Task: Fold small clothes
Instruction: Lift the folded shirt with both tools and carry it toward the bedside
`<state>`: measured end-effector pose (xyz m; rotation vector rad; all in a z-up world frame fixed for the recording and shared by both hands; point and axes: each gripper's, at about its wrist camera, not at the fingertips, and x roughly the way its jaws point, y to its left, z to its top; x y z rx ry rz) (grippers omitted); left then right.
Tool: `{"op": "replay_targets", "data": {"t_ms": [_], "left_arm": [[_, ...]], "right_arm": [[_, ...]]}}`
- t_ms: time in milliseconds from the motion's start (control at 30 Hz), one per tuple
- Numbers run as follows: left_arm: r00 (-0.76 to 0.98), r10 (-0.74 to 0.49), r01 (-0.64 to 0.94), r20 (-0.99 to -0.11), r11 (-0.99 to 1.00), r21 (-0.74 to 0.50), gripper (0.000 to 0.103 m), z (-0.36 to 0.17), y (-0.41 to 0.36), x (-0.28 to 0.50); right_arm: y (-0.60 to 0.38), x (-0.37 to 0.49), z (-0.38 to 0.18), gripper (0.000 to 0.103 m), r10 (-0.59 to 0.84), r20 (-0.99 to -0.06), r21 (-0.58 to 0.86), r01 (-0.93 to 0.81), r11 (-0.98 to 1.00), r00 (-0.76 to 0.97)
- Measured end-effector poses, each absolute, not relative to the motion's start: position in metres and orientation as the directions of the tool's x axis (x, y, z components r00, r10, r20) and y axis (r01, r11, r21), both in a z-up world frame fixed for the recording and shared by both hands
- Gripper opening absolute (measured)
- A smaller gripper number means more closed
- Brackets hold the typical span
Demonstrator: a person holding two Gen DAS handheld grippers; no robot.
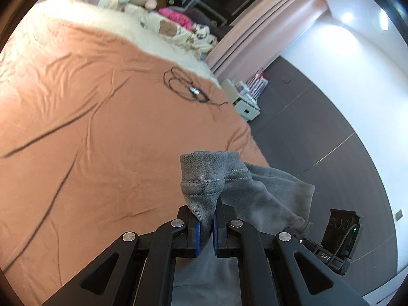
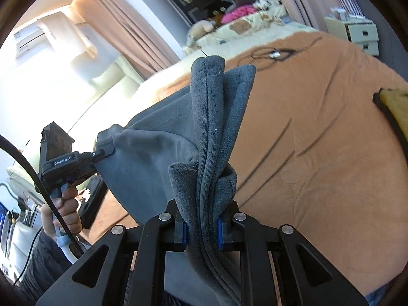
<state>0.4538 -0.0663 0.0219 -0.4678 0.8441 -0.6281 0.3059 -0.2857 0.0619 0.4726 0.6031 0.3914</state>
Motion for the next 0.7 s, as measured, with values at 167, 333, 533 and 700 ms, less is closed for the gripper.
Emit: {"op": "replay_targets", "data": {"t_ms": [167,333,533,700], "left_arm": [[0.559,-0.671,0.343,-0.488,0.722,-0.600,0.006,0.062,-0.056,0.405],[0.604,-0.664,0.374,-0.441,0.724,-0.579,0.006,0.100,-0.046,0.362],[0.635,-0.660,0.390,-0.402,0.723,-0.570,0.006,0.134,-0.034,0.335],[0.649,-0.660,0.405,-0.379,0.721,-0.562,0.006,0.156,-0.023,0.319]], "right_arm": [[-0.287,0.249,0.079,0.013,0.484,-0.398,0.501,-0.257,0.826,0.779],[-0.285,0.197,0.104,0.012,0.491,-0.348,0.442,-0.322,0.837,0.799],[-0.290,0.149,0.126,0.013,0.518,-0.284,0.431,-0.375,0.821,0.807],[-0.287,0.135,0.130,0.013,0.543,-0.252,0.405,-0.422,0.811,0.801]]}}
